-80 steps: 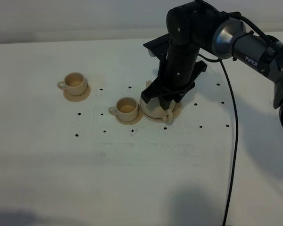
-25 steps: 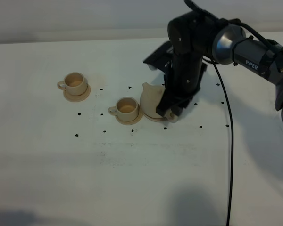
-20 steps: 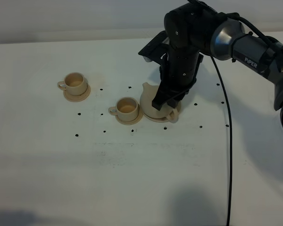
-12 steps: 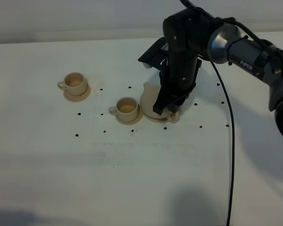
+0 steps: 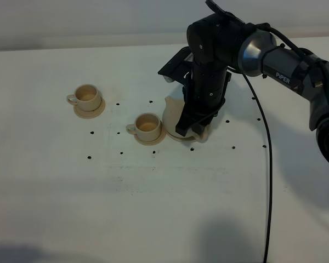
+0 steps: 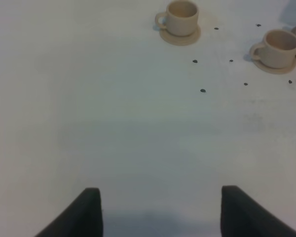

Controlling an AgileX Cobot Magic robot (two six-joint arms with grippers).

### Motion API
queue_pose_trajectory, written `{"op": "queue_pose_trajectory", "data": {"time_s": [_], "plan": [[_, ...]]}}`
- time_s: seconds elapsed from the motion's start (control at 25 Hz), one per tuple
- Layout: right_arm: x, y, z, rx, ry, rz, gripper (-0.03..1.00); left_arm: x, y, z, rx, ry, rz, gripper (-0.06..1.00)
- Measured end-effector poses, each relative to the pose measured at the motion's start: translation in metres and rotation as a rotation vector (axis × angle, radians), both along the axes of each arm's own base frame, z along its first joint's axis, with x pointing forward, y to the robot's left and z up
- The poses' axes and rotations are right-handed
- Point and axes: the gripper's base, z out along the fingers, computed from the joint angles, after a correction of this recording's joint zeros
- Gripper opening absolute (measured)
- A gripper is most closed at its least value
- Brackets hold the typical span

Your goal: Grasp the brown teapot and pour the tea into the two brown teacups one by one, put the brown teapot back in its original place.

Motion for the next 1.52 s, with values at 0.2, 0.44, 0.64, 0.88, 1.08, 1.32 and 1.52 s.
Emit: {"op": "queue_pose_trajectory", "data": {"time_s": [0.2, 0.44, 0.64, 0.88, 1.08, 1.32, 1.52], "plan": [[0.001, -0.001, -0.003, -0.015, -0.002, 0.01, 0.3, 0.0, 0.0, 0.0, 0.0, 0.0, 0.0, 0.5], [0.001, -0.001, -0.003, -0.022, -0.006, 0.012, 0.3, 0.0, 0.0, 0.0, 0.0, 0.0, 0.0, 0.5], [0.001, -0.001, -0.003, -0.022, -0.006, 0.009, 0.3, 0.0, 0.0, 0.0, 0.0, 0.0, 0.0, 0.5], [0.001, -0.001, -0.003, -0.021, -0.005, -0.017, 0.3, 0.0, 0.0, 0.0, 0.0, 0.0, 0.0, 0.5], [0.001, -0.001, -0.003, -0.02, -0.004, -0.039, 0.3, 0.0, 0.0, 0.0, 0.0, 0.0, 0.0, 0.5], [0.002, -0.001, -0.008, -0.023, 0.005, -0.049, 0.3, 0.0, 0.0, 0.0, 0.0, 0.0, 0.0, 0.5], [0.002, 0.0, -0.019, -0.031, 0.027, -0.063, 0.3, 0.0, 0.0, 0.0, 0.0, 0.0, 0.0, 0.5]]}}
